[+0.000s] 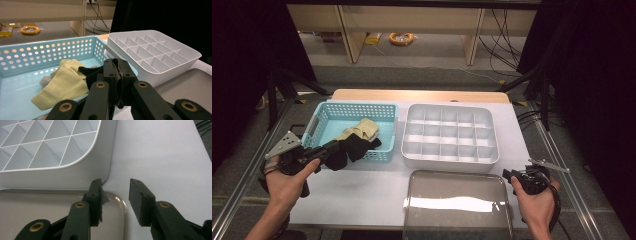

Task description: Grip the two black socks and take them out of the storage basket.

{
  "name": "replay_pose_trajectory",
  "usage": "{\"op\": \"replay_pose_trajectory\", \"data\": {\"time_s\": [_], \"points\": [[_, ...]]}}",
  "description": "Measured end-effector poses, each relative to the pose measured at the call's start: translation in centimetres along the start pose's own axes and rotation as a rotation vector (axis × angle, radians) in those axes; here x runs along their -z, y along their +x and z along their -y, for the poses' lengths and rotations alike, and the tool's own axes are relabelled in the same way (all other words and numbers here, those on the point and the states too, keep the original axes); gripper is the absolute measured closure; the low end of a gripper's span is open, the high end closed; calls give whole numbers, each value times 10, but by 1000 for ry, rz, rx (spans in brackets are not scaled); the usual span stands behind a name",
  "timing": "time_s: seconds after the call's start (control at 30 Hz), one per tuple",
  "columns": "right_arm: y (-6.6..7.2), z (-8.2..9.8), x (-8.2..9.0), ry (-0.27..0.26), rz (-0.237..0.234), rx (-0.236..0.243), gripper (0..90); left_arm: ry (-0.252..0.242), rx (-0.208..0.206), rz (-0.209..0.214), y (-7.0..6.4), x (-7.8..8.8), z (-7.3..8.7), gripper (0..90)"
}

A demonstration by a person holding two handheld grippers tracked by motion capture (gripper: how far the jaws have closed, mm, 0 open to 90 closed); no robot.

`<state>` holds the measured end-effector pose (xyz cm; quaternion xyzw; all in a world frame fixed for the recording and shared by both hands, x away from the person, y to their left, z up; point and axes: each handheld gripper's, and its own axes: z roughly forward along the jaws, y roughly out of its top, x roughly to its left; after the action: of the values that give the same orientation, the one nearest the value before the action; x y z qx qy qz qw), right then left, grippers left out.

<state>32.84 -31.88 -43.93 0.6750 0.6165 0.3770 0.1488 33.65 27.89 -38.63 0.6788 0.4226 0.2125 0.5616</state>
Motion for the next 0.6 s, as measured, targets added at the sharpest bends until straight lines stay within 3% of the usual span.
{"op": "replay_pose_trajectory", "data": {"time_s": [0.03,0.07,0.17,0.2,0.23,0.37,0.43,0.53,0.6], "points": [[-5,0,-2,-16,14,69,639,-2,0,1,0,1,1,864],[-5,0,-2,-21,16,74,639,-1,-2,0,0,2,2,864],[-6,0,-2,-22,21,71,639,5,3,3,-1,4,5,864],[-3,0,-1,-13,26,38,639,5,1,0,-1,5,6,864],[-6,0,-2,-18,20,67,639,4,3,1,-2,6,8,864],[-5,0,-2,-20,20,72,639,13,1,-1,-3,10,12,864],[-4,0,-1,-14,21,50,639,24,0,-3,-3,12,16,864],[-4,0,-1,-11,27,58,639,27,8,-7,-3,15,21,864],[-3,0,0,-5,3,41,639,31,8,-7,-3,17,25,864]]}}
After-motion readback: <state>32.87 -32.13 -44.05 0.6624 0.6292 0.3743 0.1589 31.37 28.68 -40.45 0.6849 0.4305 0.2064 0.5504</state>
